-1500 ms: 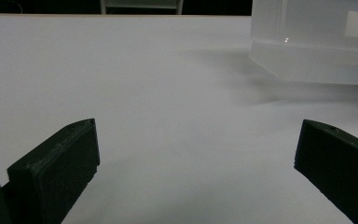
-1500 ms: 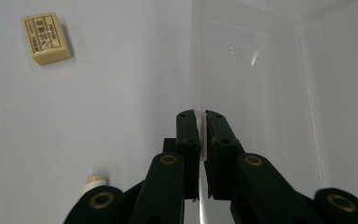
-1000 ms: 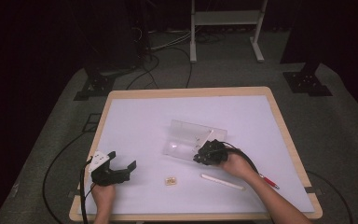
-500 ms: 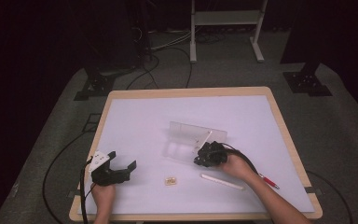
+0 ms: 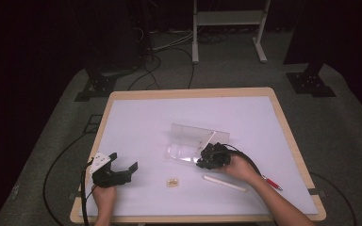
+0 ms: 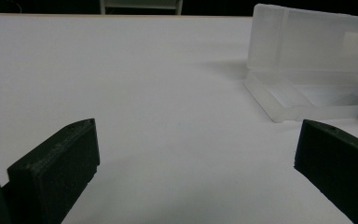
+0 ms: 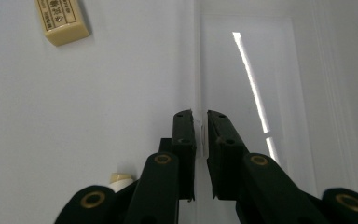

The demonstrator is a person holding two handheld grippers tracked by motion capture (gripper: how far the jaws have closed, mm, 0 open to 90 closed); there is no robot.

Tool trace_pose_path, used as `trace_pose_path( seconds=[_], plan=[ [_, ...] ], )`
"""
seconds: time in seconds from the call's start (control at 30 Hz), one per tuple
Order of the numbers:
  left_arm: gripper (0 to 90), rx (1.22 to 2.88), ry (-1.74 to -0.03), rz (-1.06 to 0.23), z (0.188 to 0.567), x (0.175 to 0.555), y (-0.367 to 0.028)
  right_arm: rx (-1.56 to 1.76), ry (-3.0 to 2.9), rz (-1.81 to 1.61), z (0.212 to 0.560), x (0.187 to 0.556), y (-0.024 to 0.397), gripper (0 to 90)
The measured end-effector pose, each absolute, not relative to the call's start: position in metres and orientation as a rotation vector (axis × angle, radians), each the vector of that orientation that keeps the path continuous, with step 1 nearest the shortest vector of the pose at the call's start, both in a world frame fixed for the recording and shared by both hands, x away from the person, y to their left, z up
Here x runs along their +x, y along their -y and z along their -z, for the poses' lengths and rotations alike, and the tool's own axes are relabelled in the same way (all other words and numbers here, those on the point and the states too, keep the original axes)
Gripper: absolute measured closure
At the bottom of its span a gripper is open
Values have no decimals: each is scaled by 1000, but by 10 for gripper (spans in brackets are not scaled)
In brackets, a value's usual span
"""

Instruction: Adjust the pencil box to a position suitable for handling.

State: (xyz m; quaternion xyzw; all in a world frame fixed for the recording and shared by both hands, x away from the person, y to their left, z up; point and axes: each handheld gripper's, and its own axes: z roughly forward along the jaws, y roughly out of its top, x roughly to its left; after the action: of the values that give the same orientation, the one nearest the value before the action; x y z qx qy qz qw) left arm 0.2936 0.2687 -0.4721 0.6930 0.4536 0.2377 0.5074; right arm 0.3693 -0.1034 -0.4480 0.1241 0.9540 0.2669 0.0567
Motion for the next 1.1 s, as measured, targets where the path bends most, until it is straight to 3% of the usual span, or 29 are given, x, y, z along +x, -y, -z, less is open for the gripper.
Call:
trace_pose_path(
  seconds=[0.23,1.1],
  plan=[
    [0,1673,-1093,-576,472,294,-268,400,-2879,-865,439,367,110,709],
    [0,1679,-1096,-578,472,294,-267,563,-2808,-999,419,360,163,593]
  ],
)
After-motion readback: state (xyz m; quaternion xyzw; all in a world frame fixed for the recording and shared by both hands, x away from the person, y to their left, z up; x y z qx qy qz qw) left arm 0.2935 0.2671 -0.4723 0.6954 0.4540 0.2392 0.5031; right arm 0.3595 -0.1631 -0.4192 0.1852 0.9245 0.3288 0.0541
